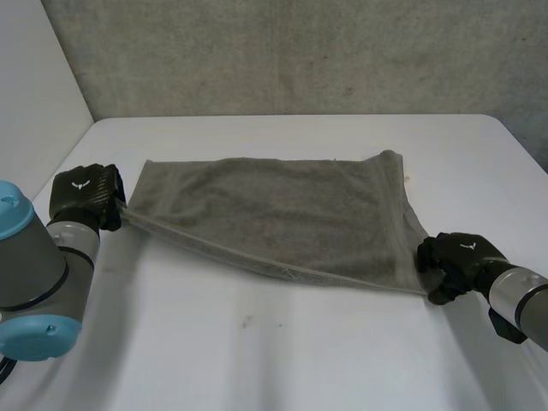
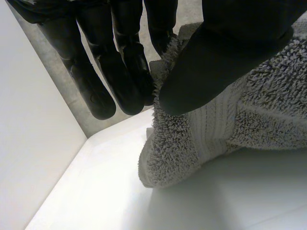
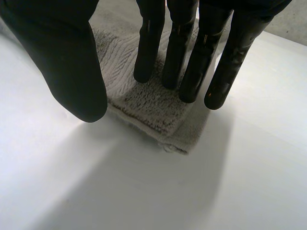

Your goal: Fold the towel.

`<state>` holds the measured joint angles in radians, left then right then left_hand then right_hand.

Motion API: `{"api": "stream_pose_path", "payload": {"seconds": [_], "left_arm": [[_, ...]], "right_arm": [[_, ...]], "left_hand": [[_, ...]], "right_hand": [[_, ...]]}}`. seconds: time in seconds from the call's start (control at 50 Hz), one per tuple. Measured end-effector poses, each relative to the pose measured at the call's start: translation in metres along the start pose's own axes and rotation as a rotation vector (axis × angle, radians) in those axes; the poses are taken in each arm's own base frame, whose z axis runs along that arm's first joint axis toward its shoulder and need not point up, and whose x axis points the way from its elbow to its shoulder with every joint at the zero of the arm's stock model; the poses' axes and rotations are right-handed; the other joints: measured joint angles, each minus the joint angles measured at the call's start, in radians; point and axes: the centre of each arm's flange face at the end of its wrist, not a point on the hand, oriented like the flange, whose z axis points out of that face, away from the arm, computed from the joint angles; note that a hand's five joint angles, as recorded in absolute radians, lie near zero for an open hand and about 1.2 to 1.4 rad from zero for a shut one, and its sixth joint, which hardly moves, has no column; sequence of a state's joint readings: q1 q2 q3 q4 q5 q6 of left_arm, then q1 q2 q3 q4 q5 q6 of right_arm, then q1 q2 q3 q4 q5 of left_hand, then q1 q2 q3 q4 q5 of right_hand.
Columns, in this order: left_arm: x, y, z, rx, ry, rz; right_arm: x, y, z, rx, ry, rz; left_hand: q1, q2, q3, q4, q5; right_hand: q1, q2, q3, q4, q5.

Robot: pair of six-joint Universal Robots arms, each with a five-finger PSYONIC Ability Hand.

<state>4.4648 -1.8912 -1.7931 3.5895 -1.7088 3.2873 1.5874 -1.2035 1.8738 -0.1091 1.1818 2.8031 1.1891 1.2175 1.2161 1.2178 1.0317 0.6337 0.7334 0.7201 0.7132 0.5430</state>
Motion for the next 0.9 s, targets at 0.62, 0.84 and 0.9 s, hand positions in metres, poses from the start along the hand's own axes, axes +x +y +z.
{"api": "stream_pose_path", "payload": {"seconds": [0.62, 0.84, 0.9], "left_arm": [[0.001, 0.003, -0.001, -0.008, 0.004, 0.002], [0.001, 0.003, -0.001, -0.009, 0.004, 0.003], [0.001, 0.002, -0.001, -0.008, 0.003, 0.003]], "right_arm": [[0.005, 0.006, 0.011, 0.02, 0.02, -0.099], [0.014, 0.002, 0.018, 0.044, 0.046, -0.101], [0.021, -0.007, 0.013, 0.075, 0.076, -0.108]], "left_hand": [[0.0, 0.0, 0.0, 0.0, 0.0], [0.0, -0.001, 0.0, -0.001, 0.0], [0.001, -0.002, 0.0, -0.001, 0.0]], "right_hand": [[0.117, 0.143, 0.154, 0.161, 0.127], [0.341, 0.447, 0.463, 0.478, 0.428], [0.341, 0.447, 0.463, 0.478, 0.429]]}}
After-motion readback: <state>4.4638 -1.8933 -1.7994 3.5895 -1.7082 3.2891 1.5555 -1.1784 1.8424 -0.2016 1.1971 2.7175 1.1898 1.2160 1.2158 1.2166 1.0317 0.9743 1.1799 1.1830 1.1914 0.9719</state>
